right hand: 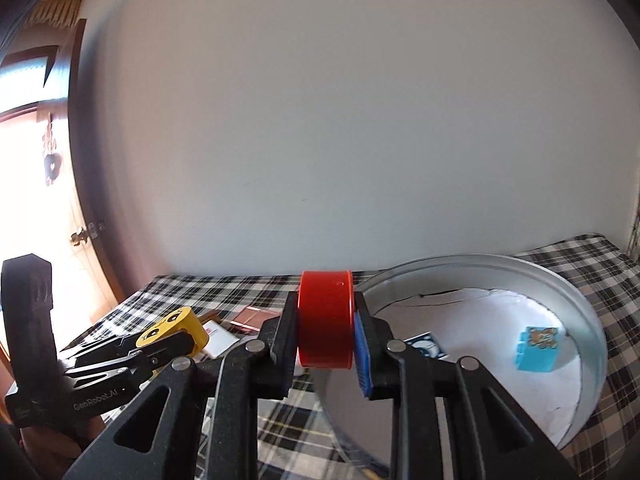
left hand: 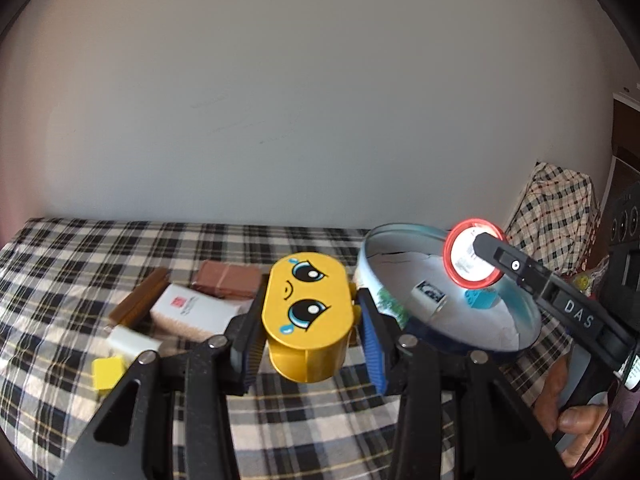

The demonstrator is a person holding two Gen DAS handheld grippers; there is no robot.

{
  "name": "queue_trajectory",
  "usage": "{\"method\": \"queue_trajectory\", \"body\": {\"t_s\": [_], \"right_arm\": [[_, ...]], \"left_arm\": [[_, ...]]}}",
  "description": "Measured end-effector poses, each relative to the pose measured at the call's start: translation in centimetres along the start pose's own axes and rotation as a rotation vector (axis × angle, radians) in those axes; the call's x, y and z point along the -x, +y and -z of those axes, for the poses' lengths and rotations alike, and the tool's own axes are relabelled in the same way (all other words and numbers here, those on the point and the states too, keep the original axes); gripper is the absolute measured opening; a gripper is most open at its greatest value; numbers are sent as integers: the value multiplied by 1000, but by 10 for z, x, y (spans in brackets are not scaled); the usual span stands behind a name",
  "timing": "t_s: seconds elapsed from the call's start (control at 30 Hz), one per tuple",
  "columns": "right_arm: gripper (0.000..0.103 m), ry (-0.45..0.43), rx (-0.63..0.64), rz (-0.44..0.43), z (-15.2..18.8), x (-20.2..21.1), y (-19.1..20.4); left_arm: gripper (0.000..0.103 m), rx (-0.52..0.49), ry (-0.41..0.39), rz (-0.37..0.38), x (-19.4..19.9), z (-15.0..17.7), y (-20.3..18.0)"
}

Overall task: Organize rigid objects
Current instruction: 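Grasp the yellow face block with the left tool while the right tool holds the tape, then lower both held objects into the tin and open both tools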

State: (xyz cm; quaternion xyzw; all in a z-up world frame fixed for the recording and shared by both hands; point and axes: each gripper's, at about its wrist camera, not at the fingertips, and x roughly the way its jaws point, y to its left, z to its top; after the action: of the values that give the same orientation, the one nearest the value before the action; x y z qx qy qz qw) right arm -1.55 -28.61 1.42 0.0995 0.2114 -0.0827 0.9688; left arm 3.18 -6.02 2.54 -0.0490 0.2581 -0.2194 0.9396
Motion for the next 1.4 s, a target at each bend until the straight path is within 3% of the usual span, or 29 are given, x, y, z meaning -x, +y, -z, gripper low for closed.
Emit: {"method": "queue_trajectory", "body": {"t_s": [0.37, 0.77, 1.13, 1.4], "right_arm": [[26, -64, -23, 125, -14, 13, -43], [26, -59, -83, 278, -25, 13, -113], [26, 45, -128, 346, -22, -8, -156], [26, 126, -130, 351, -13, -23, -154]], "left_arm": [[41, -84, -26, 35, -34, -20, -69], [41, -139, -14, 64, -76, -26, -127], [41, -164, 41, 63, -104, -19, -151], [41, -188, 66, 34, -109, -11, -155]]}}
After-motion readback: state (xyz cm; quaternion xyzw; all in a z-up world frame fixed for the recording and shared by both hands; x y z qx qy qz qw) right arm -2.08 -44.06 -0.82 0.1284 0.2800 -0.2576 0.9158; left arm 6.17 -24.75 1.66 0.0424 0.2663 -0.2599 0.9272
